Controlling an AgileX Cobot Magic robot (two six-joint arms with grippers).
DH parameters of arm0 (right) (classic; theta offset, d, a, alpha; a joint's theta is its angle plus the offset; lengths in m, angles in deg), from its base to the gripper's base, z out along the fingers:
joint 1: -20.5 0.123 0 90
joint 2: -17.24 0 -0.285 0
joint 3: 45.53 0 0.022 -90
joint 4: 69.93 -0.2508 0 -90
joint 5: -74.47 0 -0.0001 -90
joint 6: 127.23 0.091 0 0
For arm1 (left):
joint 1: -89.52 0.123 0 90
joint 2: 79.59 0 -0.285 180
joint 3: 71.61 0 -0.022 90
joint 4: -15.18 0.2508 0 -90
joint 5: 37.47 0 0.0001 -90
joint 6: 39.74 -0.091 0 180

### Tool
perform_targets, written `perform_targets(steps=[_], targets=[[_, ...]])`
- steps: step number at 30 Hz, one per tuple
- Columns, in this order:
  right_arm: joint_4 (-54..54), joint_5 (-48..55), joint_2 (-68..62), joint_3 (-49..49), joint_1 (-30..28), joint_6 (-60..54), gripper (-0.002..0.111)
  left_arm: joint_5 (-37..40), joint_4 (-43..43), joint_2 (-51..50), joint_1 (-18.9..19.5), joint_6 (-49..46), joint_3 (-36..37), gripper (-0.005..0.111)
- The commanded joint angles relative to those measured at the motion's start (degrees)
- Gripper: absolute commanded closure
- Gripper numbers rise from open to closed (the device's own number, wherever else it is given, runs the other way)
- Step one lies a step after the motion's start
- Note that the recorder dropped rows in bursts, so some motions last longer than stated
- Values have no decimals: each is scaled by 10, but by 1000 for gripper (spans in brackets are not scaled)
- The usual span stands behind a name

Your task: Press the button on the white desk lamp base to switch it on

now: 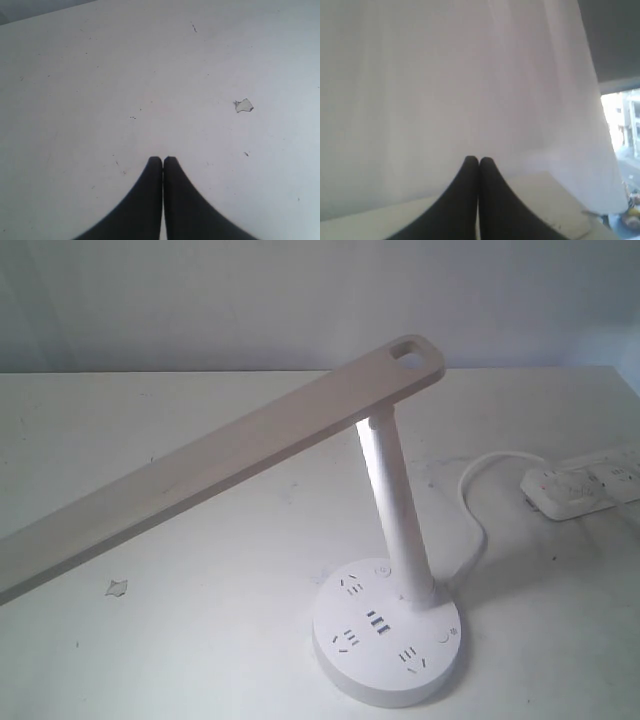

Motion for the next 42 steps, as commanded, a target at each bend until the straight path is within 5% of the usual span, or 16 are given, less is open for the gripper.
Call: perform_targets(steps=[1, 15, 21, 23, 26, 31, 38, 42], targets=[[-20, -21, 2, -68, -5, -6, 108, 1, -3, 2, -5, 1, 2, 107], [-18, -108, 2, -80, -5, -15, 108, 1, -3, 2, -5, 1, 2, 107], [-76, -110, 2, -80, -5, -189, 108, 1, -3, 2, -5, 1, 2, 107], [-151, -119, 2, -80, -5, -304, 108, 1, -3, 2, -5, 1, 2, 107], [-432, -113, 2, -80, -5, -582, 108, 1, -3, 2, -5, 1, 2, 107], [-848, 37, 2, -80, -5, -930, 108, 1, -3, 2, -5, 1, 2, 107], [-867, 238, 2, -80, -5, -971, 108, 1, -3, 2, -5, 1, 2, 107], [-868, 238, 2, -80, -5, -965, 108, 1, -3, 2, -5, 1, 2, 107]])
